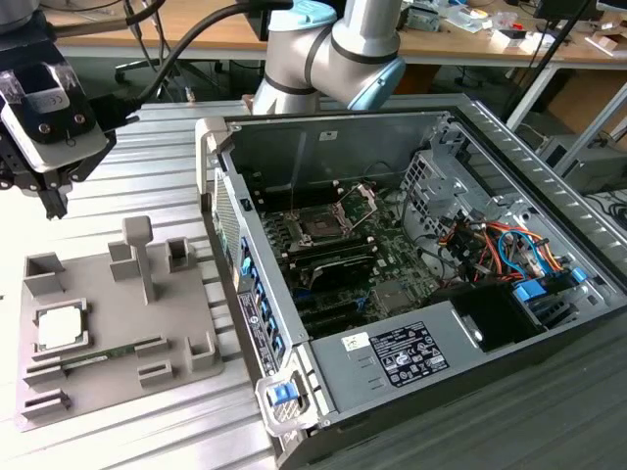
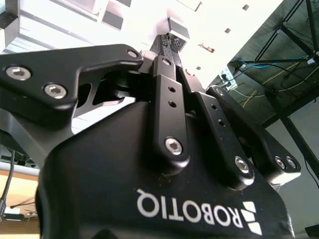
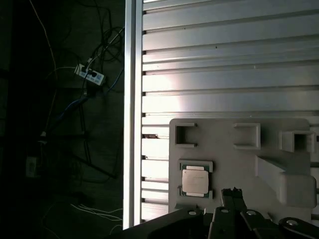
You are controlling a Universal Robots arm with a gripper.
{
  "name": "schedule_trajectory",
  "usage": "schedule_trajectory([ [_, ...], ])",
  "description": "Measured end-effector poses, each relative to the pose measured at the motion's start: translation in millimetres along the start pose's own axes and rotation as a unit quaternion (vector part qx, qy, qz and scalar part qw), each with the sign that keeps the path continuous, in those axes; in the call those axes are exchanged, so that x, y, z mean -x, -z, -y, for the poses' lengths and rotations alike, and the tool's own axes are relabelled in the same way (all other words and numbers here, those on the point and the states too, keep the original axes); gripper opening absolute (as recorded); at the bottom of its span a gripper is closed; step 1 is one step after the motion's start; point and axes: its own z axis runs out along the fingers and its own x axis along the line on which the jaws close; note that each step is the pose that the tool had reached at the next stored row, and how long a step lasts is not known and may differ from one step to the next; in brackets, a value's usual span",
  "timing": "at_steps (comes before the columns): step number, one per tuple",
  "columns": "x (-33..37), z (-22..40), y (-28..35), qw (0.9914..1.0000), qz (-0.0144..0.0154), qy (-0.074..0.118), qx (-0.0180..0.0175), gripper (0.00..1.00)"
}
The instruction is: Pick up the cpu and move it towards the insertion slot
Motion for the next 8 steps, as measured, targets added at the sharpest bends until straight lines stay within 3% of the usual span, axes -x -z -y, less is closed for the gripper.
schedule_trajectory([
  [8, 0.0, 0.1, -1.7, 1.0, 0.0, 0.0, 0.0, 0.11],
])
